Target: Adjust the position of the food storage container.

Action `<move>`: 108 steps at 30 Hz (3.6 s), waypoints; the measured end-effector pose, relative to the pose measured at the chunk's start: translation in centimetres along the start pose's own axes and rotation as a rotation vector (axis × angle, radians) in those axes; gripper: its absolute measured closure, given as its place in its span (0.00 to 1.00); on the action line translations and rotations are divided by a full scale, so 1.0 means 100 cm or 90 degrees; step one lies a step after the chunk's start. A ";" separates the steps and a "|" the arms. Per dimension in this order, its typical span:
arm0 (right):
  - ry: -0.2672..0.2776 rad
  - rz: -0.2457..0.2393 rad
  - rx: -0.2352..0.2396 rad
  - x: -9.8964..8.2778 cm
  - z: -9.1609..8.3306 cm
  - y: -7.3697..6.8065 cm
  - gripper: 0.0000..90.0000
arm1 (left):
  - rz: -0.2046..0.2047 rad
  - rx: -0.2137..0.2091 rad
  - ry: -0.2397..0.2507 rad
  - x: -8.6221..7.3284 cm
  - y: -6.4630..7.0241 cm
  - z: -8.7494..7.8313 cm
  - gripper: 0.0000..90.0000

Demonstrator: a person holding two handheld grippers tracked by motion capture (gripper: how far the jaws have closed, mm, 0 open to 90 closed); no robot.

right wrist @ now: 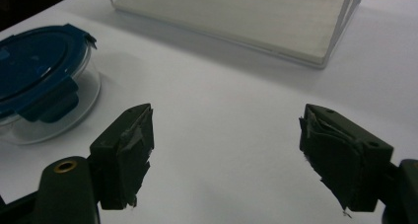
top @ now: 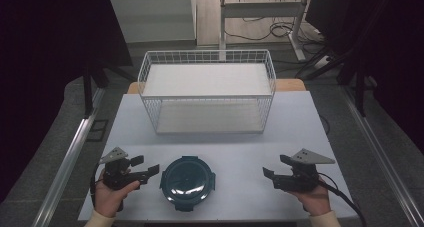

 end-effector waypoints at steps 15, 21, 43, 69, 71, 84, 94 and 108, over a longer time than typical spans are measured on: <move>-0.025 0.009 -0.002 -0.006 0.006 -0.002 0.23 | 0.001 -0.007 0.000 0.002 0.003 0.001 0.23; -0.030 0.007 -0.014 -0.006 0.006 -0.001 0.23 | 0.005 -0.006 0.011 0.005 0.004 -0.003 0.24; -0.024 0.034 -0.043 -0.007 0.003 0.005 0.24 | 0.069 -0.015 -0.002 0.021 0.024 -0.029 0.59; -0.038 0.028 -0.049 -0.010 0.006 0.001 0.24 | 0.087 -0.076 -0.133 -0.024 0.039 -0.030 1.00; -0.039 0.026 -0.050 -0.010 0.007 0.001 0.24 | 0.081 -0.075 -0.147 -0.028 0.039 -0.027 1.00; -0.040 0.022 -0.050 -0.011 0.007 0.001 0.23 | 0.092 -0.089 -0.196 -0.041 0.047 -0.012 1.00; -0.042 0.019 -0.051 -0.012 0.008 0.002 0.23 | 0.092 -0.082 -0.209 -0.042 0.046 -0.005 1.00; -0.047 0.019 -0.055 -0.013 0.009 0.002 0.23 | 0.092 -0.067 -0.209 -0.034 0.047 0.004 1.00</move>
Point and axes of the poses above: each handheld gripper's, and its own axes: z roughly forward along the jaws, x roughly out of its top, y roughly to its right, the point moved 1 cm from there along z, roughly forward along the jaws, and after that the axes turned 13 degrees about y, right-handed, at the moved point
